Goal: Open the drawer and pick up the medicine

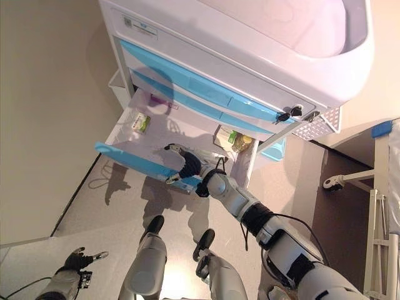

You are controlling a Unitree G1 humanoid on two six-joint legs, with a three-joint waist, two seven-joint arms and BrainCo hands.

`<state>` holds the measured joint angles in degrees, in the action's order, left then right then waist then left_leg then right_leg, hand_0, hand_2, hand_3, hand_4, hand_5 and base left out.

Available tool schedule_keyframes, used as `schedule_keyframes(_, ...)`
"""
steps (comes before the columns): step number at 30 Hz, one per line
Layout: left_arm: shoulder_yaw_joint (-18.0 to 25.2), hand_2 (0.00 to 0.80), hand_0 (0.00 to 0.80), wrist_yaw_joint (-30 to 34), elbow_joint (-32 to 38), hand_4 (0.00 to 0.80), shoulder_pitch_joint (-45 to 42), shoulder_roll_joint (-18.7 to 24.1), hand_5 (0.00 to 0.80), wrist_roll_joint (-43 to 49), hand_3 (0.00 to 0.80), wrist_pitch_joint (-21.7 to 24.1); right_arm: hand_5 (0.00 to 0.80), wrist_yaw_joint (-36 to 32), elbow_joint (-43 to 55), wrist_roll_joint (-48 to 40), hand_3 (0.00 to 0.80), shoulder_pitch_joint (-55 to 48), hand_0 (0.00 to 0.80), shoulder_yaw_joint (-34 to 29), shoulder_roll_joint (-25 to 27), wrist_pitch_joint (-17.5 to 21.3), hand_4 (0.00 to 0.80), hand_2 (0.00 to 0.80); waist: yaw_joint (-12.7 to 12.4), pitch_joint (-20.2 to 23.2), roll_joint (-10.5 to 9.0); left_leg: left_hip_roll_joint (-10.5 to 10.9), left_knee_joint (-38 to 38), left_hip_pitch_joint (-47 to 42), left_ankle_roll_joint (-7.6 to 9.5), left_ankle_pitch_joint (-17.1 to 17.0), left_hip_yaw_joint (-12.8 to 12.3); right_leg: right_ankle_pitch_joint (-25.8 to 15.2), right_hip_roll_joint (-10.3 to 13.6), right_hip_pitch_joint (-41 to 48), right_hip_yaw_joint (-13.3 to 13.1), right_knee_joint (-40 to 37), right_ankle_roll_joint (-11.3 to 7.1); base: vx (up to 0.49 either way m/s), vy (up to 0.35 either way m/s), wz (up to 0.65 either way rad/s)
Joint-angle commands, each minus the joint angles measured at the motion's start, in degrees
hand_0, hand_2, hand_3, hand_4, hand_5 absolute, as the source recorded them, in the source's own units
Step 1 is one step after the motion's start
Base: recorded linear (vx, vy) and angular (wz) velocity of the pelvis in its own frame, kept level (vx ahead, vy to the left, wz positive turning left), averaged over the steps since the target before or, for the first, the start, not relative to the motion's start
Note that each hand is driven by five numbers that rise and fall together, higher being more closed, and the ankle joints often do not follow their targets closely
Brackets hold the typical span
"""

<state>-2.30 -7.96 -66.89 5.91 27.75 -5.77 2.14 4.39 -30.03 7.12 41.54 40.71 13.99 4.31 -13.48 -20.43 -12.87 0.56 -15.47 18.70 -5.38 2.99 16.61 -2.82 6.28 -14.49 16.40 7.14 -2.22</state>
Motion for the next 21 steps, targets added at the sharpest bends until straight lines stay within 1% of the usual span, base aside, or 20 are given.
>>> schedule_keyframes(1, -1.3, 0.000, 0.000, -1.2, -0.8, 0.000, -0.9, -0.1, 0.000, -0.5, 0.000, 1.0, 0.000, 2.5, 0.2, 0.6, 0.000, 2.6, 0.000, -3.4, -0.4, 1.6, 0.000, 0.000, -0.8, 1.3, -0.12, 4.6, 2.9, 1.5, 5.43, -3.6, 0.5, 4.5, 1.9, 0.5, -0.8, 6.3, -4.34, 0.000, 0.000, 0.00)
schedule_keyframes(12, -1.2, 0.000, 0.000, -1.6, -1.1, 0.000, -1.1, -0.8, 0.000, -0.4, 0.000, 0.9, 0.000, 4.6, 4.9, -2.3, 0.000, 1.4, 0.000, -7.7, 1.7, 2.3, 0.000, 0.000, -0.5, 1.4, 0.33, 4.8, 3.1, 1.3, 5.60, -3.6, 0.5, 4.3, 2.2, 0.2, -0.9, 6.5, -4.39, 0.000, 0.000, 0.00)
schedule_keyframes(21, -2.9, 0.000, 0.000, -1.7, -0.3, 0.000, -0.8, -1.1, 0.000, -1.0, 0.000, 1.3, 0.000, 7.3, -2.2, 0.9, 0.000, 4.6, 0.000, -8.5, 2.8, 1.0, 0.000, 0.000, -0.6, 0.6, 1.36, 5.1, 2.7, 2.2, 5.64, -3.9, 0.3, 4.0, 2.4, -0.7, -1.1, 6.9, -4.37, -0.004, 0.001, 0.00)
